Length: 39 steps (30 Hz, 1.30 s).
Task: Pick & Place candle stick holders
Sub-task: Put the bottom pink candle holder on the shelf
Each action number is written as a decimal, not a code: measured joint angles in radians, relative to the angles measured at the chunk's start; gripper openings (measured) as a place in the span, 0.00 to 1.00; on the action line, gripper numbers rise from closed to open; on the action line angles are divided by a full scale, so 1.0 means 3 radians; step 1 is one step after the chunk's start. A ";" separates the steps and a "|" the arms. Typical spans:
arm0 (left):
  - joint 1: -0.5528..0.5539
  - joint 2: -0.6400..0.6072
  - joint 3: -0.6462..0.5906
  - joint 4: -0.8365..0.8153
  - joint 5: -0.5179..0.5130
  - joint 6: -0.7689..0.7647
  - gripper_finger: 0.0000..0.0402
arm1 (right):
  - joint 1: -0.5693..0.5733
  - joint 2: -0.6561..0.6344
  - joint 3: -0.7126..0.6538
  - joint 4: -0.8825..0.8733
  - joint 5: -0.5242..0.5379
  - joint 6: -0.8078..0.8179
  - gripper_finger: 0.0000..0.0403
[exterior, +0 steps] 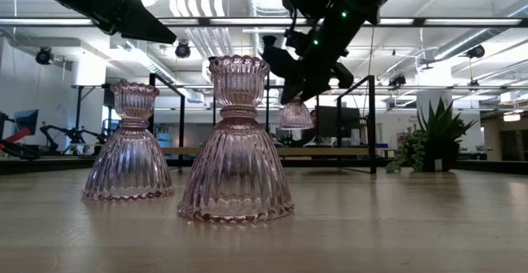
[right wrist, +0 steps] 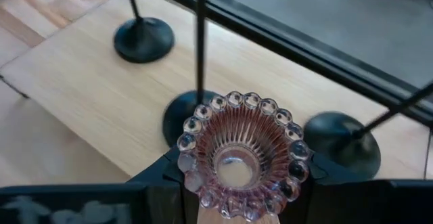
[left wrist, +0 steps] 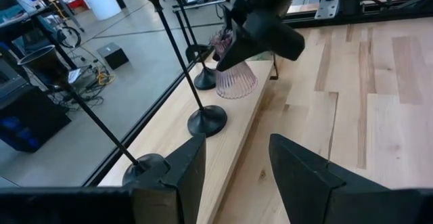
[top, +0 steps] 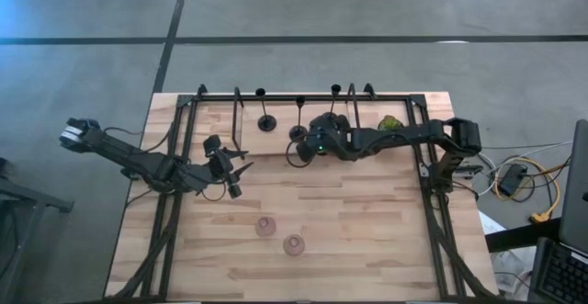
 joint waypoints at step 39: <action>0.0000 0.0000 0.0000 0.0028 0.0001 -0.0013 0.42 | -0.0213 0.0003 -0.0321 0.0167 0.0082 0.0291 0.30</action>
